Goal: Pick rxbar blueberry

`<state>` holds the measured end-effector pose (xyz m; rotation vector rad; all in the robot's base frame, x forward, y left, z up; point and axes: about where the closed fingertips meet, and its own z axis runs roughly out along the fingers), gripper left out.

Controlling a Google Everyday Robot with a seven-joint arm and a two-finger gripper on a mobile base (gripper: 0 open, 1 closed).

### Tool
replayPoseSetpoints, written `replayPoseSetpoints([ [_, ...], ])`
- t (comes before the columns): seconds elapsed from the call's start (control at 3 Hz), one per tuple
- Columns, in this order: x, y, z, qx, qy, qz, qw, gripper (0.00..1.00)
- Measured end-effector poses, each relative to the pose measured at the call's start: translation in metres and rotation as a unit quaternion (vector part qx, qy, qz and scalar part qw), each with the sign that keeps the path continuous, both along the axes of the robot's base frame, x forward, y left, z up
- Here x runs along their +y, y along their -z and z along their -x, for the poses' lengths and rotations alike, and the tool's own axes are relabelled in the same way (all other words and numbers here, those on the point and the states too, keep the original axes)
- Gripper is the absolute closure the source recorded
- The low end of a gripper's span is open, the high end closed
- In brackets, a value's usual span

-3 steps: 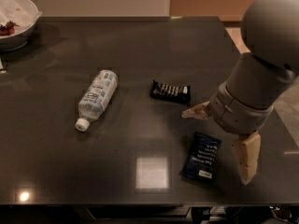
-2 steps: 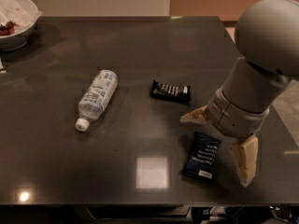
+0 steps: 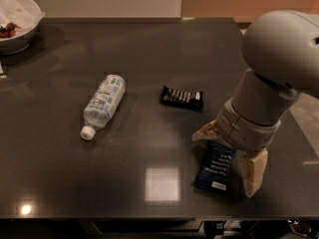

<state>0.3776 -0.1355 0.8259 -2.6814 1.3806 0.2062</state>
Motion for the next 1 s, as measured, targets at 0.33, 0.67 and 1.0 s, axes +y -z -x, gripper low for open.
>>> replayPoseSetpoints([
  [0.33,0.0020,0.0030,0.0004,0.000,-0.012,0.006,0.9999,0.39],
  [0.67,0.0034,0.0040,0.0003,0.002,-0.020,0.010,0.9998,0.62],
  [1.0,0.0033,0.0011,0.0003,0.002,-0.020,0.010,0.9998,0.87],
])
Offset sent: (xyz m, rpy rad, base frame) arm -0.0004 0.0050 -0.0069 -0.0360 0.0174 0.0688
